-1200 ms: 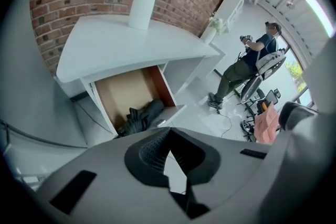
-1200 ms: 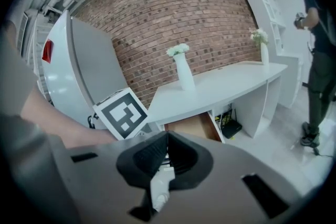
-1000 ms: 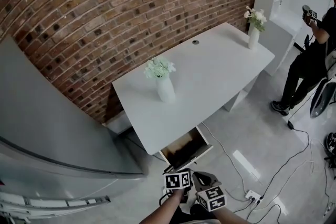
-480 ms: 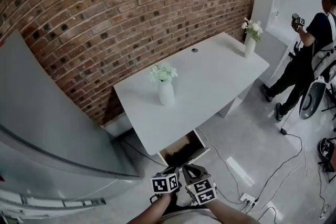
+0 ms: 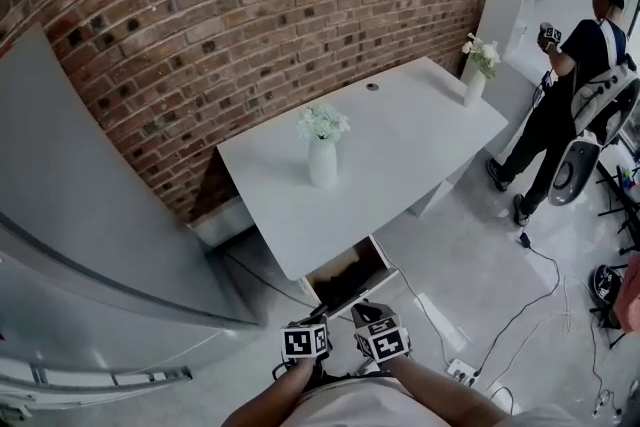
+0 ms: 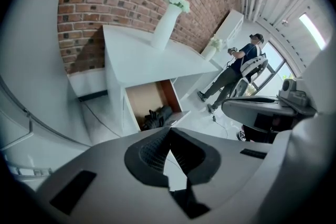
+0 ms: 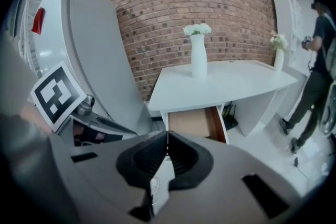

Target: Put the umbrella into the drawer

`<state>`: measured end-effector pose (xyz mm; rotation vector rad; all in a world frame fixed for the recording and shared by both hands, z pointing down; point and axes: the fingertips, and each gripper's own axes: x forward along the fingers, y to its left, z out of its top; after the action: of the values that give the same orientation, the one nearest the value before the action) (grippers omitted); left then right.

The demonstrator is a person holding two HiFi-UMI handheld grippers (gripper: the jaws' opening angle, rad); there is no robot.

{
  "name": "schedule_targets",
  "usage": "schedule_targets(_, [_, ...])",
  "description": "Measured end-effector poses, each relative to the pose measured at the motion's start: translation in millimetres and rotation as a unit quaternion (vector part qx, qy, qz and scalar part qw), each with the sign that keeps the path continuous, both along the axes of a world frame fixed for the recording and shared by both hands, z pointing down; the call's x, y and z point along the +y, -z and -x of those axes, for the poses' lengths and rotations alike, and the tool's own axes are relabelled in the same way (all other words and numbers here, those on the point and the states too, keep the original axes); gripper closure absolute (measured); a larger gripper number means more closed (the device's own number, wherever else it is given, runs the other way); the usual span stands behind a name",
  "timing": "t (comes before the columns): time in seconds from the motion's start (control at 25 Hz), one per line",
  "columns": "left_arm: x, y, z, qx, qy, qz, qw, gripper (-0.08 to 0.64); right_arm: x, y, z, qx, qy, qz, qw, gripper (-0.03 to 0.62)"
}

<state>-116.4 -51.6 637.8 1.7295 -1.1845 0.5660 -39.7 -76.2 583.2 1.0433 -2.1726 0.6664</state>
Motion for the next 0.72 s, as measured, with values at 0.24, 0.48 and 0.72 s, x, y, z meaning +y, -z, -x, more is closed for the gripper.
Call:
schedule_targets(0.24, [15.2, -2.7, 18.2, 0.004, -0.043, 0.013, 0.9990, 0.552, 20.3, -21.2, 16.5, 0.042, 0.008, 0.031, 0.999, 0.575])
schedule_targets(0.48, [11.6, 1.1, 21.4, 0.015, -0.089, 0.013, 0.9958, 0.552, 24.0, -18.5, 32.8, 0.038, -0.023, 0.045, 0.998, 0.575])
schedule_targets(0.72, [-0.5, 4.6, 25.6, 0.012, -0.116, 0.014, 0.9931, 0.552, 25.5, -20.6, 31.0, 0.040, -0.060, 0.062, 0.995, 0.575])
